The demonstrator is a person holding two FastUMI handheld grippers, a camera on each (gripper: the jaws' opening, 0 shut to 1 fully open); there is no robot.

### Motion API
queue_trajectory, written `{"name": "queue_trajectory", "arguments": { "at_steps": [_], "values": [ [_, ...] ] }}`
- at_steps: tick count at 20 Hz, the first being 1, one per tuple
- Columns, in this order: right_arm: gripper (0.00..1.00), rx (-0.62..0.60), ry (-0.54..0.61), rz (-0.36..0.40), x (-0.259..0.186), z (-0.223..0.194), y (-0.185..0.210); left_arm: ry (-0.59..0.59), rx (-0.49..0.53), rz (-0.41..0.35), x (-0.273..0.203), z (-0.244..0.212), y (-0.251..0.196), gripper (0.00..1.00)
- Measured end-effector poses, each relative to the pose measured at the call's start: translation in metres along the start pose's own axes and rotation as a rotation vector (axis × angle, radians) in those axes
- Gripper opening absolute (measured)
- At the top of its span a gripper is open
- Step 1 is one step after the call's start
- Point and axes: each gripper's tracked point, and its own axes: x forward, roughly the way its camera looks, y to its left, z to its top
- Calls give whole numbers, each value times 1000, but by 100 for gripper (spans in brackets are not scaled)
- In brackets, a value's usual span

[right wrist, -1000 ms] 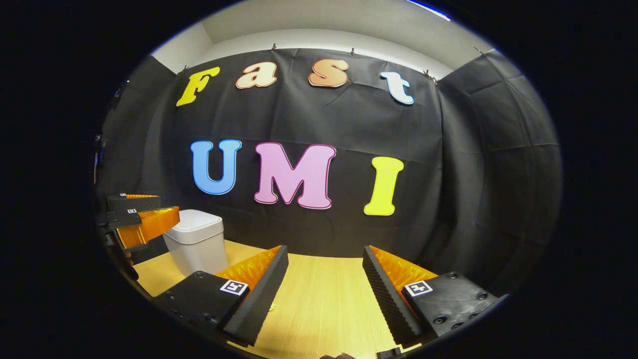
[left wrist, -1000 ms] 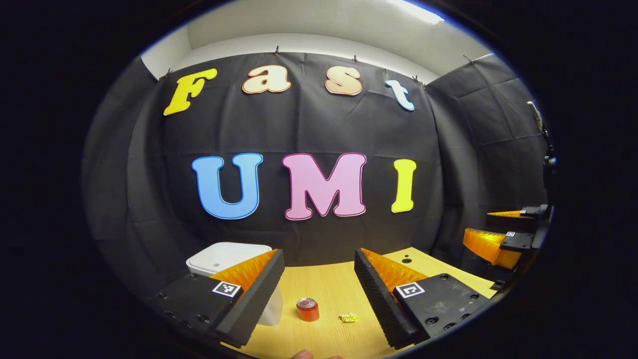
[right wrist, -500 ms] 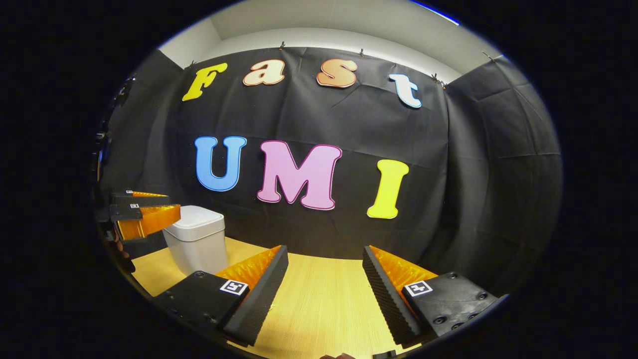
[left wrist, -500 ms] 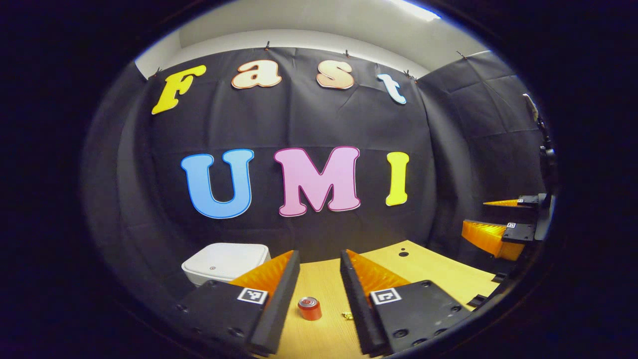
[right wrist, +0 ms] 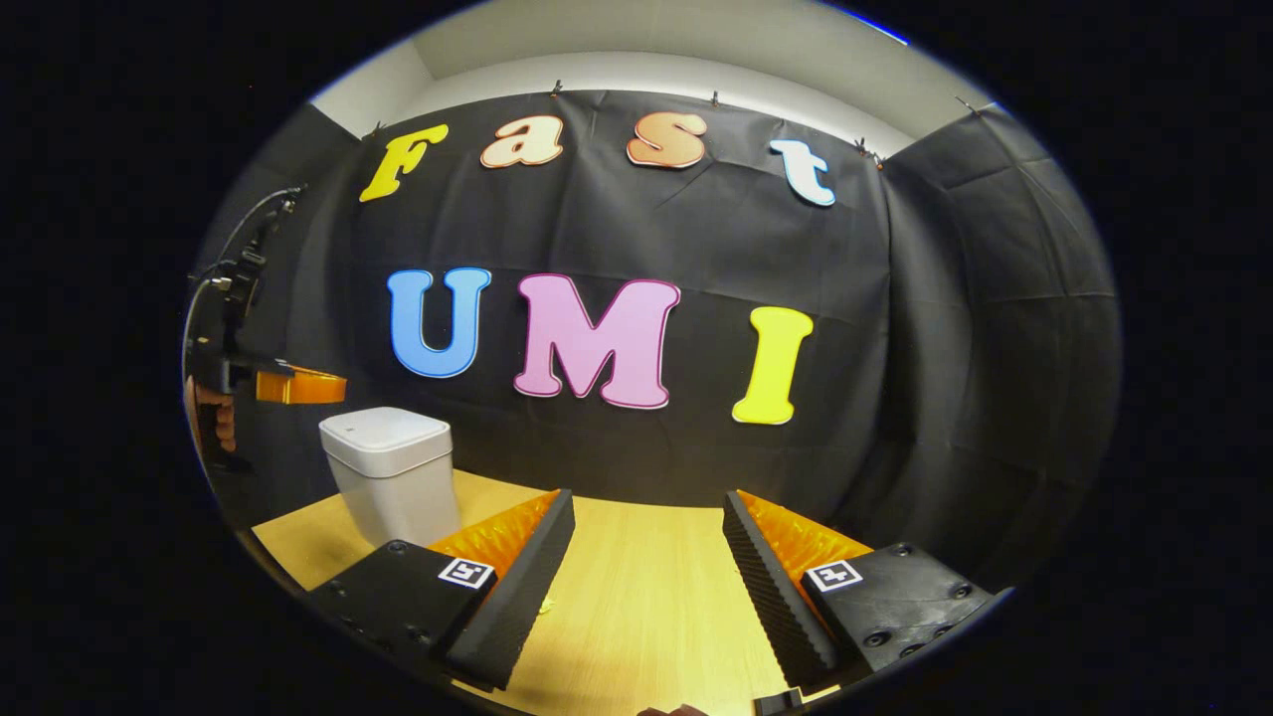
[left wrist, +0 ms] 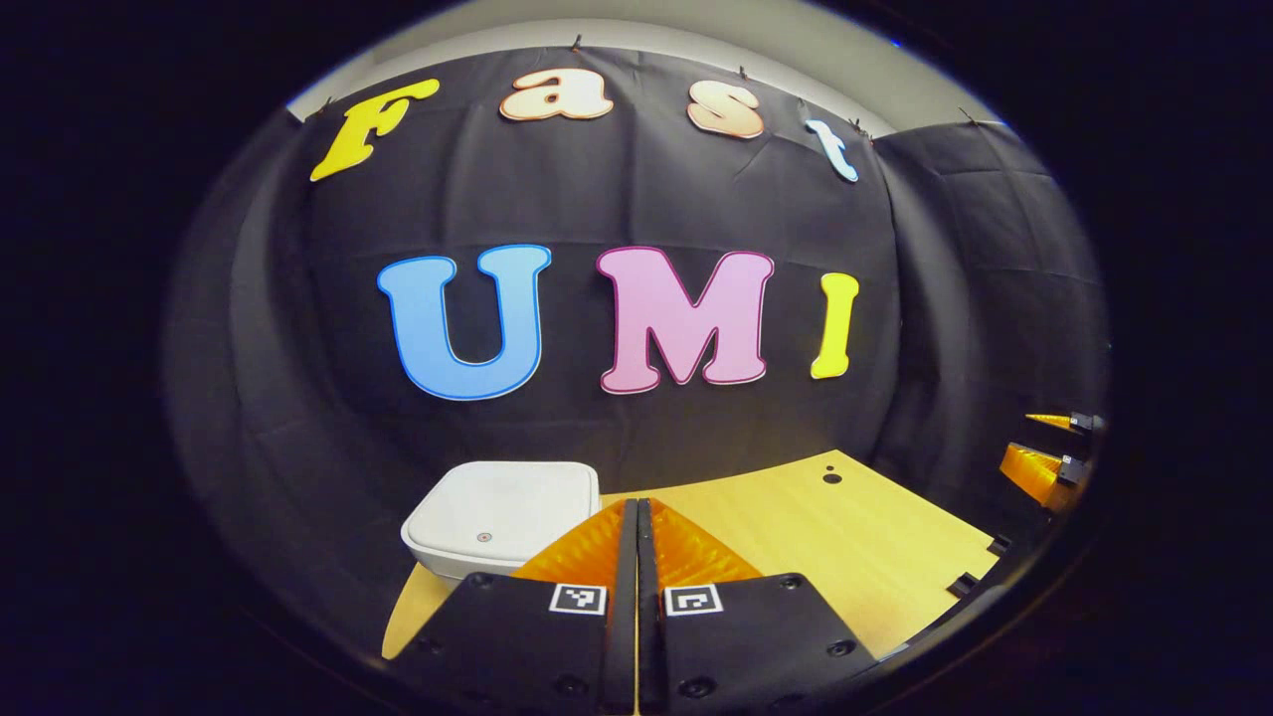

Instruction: Press the lid of the desktop garbage bin to open it, pick up the crumpled paper on the desktop and throw it into the bin, then pick up the pop can on the desktop and drop it into the bin, and finally close the garbage bin lid.

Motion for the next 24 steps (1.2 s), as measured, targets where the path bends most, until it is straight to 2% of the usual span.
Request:
{"name": "queue_trajectory", "arguments": {
  "at_steps": [1,3,5,7,10,12,14,15,17,19,22,24],
  "values": [
    [100,-7,-2,12,1,1,-1,26,10,24,7,-6,15,7],
    [97,-16,-11,37,6,2,-1,102,-12,15,24,-19,30,7],
    [98,0,9,94,13,-10,7,187,-109,29,41,-33,42,7],
    [98,16,48,145,23,-22,12,206,-159,76,56,-36,65,7],
    [98,51,62,224,36,-30,17,346,-61,155,67,-59,93,7],
    [98,48,75,259,44,-42,16,404,4,174,78,-73,101,7],
    [98,59,110,283,51,-57,15,458,-7,179,87,-87,105,7],
    [98,65,133,288,53,-64,14,489,-11,185,88,-95,105,7],
    [98,62,146,269,57,-67,3,474,68,206,93,-97,110,8],
    [98,68,143,244,61,-67,-10,493,84,237,91,-99,115,7],
    [98,78,170,215,64,-79,-21,486,-64,255,93,-99,114,8],
    [98,74,187,199,66,-85,-25,428,-70,245,93,-91,118,8]
  ]
}}
